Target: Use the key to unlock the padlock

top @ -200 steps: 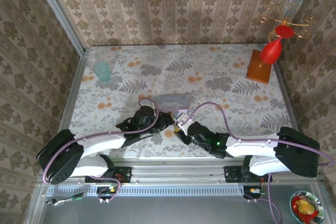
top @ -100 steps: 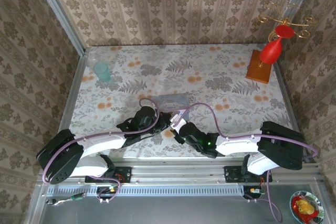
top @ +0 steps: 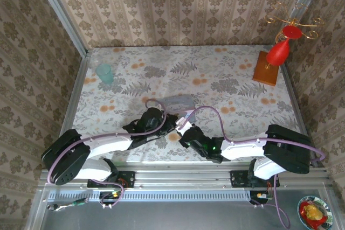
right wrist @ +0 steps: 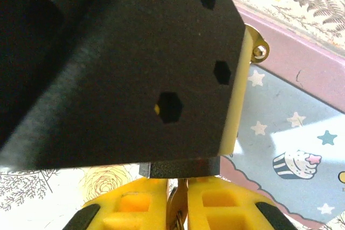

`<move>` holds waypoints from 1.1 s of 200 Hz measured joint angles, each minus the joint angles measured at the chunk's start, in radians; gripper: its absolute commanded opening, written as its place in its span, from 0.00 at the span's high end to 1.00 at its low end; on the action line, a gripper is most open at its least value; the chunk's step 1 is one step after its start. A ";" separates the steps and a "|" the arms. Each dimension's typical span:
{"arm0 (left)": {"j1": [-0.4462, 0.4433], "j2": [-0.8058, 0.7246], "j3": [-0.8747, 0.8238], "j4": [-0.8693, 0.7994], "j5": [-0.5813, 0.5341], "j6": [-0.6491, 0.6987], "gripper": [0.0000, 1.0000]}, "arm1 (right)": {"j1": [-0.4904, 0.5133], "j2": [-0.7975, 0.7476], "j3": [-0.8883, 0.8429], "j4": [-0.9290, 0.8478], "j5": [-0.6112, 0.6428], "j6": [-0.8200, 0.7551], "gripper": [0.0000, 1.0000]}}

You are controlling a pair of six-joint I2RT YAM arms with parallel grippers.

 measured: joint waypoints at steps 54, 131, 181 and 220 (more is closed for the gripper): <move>-0.002 0.007 0.000 -0.013 -0.008 0.000 1.00 | 0.000 0.026 -0.002 0.018 -0.013 0.048 0.94; -0.007 0.007 0.000 -0.066 -0.019 0.020 1.00 | -0.027 0.052 -0.053 0.139 -0.137 0.195 0.97; -0.013 0.007 0.000 -0.060 -0.019 0.024 1.00 | -0.109 0.022 -0.129 0.264 -0.320 0.319 0.99; -0.014 0.007 0.000 -0.047 -0.020 0.027 1.00 | -0.152 0.003 -0.151 0.291 -0.410 0.391 1.00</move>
